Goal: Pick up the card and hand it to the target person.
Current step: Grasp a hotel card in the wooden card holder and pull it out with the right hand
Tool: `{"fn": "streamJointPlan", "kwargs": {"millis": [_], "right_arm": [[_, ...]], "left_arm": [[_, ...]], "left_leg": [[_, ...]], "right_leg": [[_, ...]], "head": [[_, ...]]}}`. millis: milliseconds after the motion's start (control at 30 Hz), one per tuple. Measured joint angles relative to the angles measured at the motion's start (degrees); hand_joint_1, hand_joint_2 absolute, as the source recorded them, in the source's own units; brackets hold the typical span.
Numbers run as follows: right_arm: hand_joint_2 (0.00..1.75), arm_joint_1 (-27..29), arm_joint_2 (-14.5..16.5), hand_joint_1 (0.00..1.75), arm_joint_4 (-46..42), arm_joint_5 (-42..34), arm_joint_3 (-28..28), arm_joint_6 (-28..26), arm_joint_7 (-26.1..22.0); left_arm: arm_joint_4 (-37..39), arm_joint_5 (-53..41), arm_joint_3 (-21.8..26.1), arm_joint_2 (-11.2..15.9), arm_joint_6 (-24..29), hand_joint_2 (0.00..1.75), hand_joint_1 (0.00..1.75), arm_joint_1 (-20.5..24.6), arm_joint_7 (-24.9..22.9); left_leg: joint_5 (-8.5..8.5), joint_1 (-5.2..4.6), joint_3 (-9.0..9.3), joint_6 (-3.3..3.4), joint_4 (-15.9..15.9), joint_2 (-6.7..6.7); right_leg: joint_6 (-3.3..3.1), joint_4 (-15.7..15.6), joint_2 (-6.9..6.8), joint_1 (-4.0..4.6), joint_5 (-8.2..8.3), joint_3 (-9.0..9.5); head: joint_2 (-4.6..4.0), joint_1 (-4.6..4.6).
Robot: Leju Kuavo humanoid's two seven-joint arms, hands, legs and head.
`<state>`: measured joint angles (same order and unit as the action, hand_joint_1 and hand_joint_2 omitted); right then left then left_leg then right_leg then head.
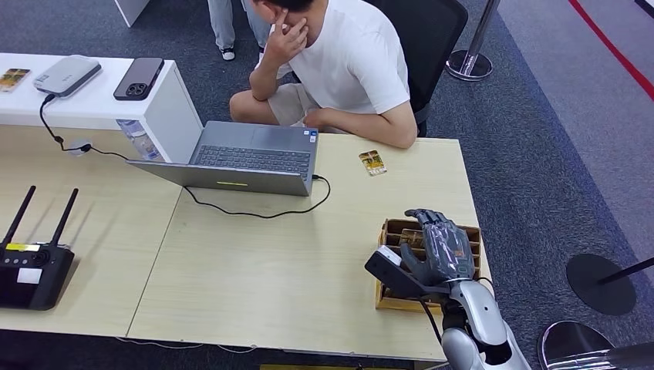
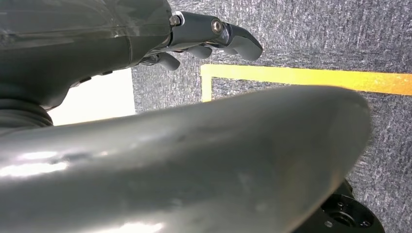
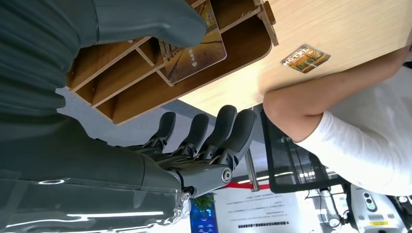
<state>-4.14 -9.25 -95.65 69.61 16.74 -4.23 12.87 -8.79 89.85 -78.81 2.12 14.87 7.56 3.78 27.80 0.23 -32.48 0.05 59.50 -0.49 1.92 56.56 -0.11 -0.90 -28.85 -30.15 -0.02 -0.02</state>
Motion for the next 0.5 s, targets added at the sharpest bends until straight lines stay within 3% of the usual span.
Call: {"fn": "streamJointPlan", "kwargs": {"millis": [500], "right_arm": [[1.75, 0.03, 0.0, 0.69, 0.16, 0.03, 0.0, 0.56, 0.37]], "left_arm": [[0.16, 0.0, -0.08, 0.0, -0.15, 0.0, 0.0, 0.02, -0.33]], "left_leg": [[0.0, 0.0, 0.0, 0.0, 0.0, 0.0]], "right_leg": [[0.0, 0.0, 0.0, 0.0, 0.0, 0.0]], "head": [[0.0, 0.0]]}}
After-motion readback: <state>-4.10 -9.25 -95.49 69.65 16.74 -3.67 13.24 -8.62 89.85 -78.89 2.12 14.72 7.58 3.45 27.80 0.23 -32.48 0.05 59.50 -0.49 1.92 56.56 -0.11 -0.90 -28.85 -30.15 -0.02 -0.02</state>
